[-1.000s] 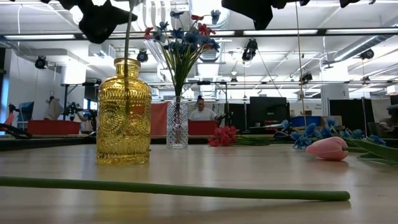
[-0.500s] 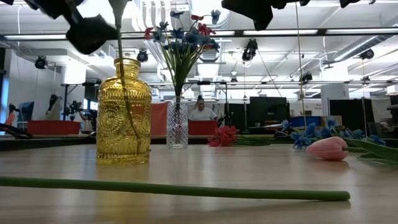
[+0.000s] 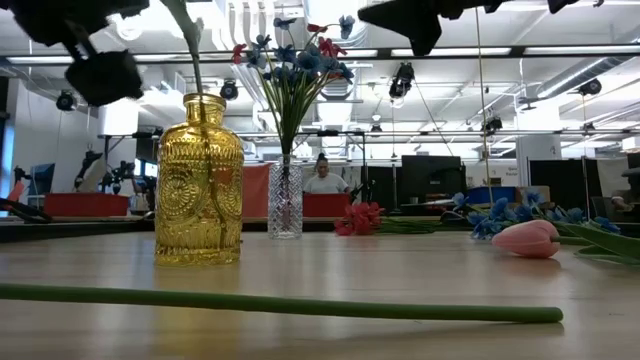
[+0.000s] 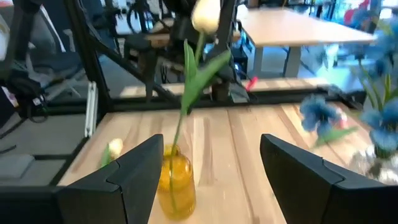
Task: Sort flowers into vase by color
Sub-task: Put the bottom pink tulip into the yellow vase
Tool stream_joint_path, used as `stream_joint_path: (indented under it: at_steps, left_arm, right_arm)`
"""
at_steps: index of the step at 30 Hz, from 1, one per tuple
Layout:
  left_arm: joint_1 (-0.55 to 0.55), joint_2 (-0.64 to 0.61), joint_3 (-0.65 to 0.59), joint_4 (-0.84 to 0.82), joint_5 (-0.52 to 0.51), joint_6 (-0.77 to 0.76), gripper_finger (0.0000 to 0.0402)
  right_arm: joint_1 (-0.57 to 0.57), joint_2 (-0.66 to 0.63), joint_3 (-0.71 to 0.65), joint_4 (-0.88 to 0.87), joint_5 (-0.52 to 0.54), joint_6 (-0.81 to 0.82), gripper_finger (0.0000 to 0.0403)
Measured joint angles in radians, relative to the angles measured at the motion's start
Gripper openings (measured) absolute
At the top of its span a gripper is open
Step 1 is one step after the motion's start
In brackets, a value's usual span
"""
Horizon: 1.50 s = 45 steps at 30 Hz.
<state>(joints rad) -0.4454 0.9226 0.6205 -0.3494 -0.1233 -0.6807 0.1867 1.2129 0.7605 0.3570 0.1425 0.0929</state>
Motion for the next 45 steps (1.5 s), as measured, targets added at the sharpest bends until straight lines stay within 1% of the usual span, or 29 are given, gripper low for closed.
stream_joint_path:
  at_steps: [3, 6, 9, 12, 14, 16, 19, 24, 36, 45]
  left_arm:
    - [0.000, -0.043, 0.000, -0.078, 0.013, -0.059, 0.0310]
    - [0.000, -0.088, 0.000, -0.101, 0.017, -0.081, 0.0310]
    - [0.000, -0.128, 0.000, -0.133, 0.009, -0.085, 0.0310]
    - [0.000, -0.161, 0.000, -0.182, -0.042, -0.089, 0.0310]
    - [0.000, -0.177, 0.000, -0.224, -0.068, -0.096, 0.0310]
    - [0.000, -0.191, 0.000, -0.265, -0.089, -0.113, 0.0310]
    - [0.001, -0.204, 0.000, -0.325, -0.112, -0.146, 0.0310]
    - [0.001, -0.215, 0.000, -0.372, -0.128, -0.159, 0.0310]
    - [0.002, -0.218, 0.000, -0.395, -0.130, -0.165, 0.0310]
    - [0.002, -0.217, 0.000, -0.490, -0.132, -0.248, 0.0310]
  right_arm:
    - [0.000, -0.001, 0.015, -0.065, 0.024, 0.024, 0.0260]
    - [0.000, -0.003, 0.054, -0.175, 0.075, 0.071, 0.0260]
    - [0.000, -0.006, 0.117, -0.367, 0.147, 0.142, 0.0260]
    - [0.000, -0.003, 0.189, -0.604, 0.209, 0.243, 0.0260]
    - [0.000, -0.001, 0.227, -0.743, 0.232, 0.311, 0.0260]
    - [-0.001, -0.001, 0.249, -0.836, 0.244, 0.362, 0.0260]
    - [0.000, -0.001, 0.264, -0.919, 0.251, 0.412, 0.0260]
    - [0.000, -0.001, 0.260, -0.938, 0.251, 0.431, 0.0260]
    - [-0.001, 0.000, 0.257, -0.970, 0.251, 0.461, 0.0260]
    - [0.000, 0.000, 0.256, -1.080, 0.246, 0.571, 0.0260]
